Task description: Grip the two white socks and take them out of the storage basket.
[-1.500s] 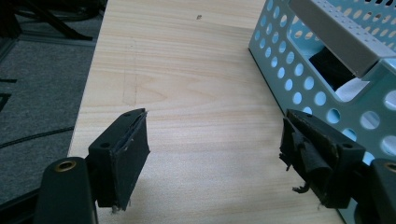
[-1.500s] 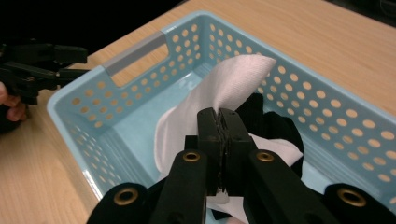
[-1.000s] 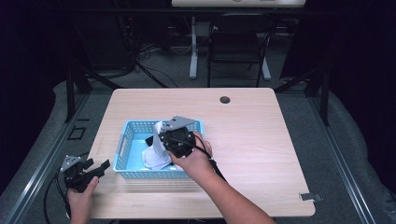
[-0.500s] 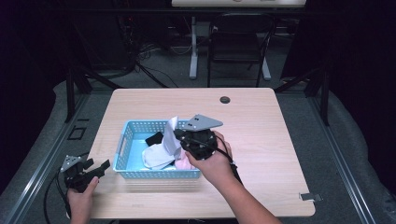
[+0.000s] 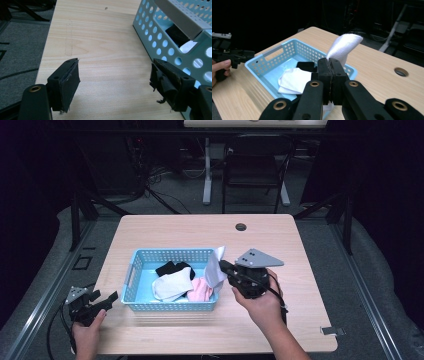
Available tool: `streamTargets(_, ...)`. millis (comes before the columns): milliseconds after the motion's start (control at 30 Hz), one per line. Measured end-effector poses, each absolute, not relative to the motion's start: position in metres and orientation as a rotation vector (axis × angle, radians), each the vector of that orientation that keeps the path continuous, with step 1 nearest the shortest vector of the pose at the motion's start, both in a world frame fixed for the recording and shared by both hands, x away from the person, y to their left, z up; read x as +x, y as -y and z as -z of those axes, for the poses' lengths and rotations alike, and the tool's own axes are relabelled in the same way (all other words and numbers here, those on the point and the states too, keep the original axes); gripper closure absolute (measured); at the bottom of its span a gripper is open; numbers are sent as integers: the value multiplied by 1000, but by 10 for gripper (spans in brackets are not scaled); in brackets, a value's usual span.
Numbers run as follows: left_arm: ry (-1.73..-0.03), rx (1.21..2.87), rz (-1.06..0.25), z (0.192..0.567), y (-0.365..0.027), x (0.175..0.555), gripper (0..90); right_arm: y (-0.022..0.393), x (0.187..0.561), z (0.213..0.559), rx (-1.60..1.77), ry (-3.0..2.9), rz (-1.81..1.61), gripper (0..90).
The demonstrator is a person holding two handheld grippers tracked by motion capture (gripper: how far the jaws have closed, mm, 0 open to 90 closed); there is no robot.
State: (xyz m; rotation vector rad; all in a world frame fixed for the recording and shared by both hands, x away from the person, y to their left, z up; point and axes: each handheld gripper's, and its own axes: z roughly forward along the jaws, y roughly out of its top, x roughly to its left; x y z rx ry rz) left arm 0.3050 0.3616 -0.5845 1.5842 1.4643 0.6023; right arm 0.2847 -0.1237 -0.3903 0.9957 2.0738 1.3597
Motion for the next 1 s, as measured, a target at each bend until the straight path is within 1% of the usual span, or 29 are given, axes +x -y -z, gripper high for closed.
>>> streamTargets(200, -1462, 1583, -606, 585, -361, 305, 234, 149, 277, 399, 1056, -2042, -1328, 889)
streamTargets(400, -1463, 1586, -606, 585, -361, 305, 234, 165, 274, 412, 1113, -2026, -1311, 889)
streamTargets(767, -1463, 1586, -606, 585, -361, 305, 234, 170, 279, 444, 1168, -2058, -1267, 889)
streamTargets(1000, -1465, 1590, -605, 585, -362, 305, 234, 173, 284, 472, 1216, -2093, -1225, 889)
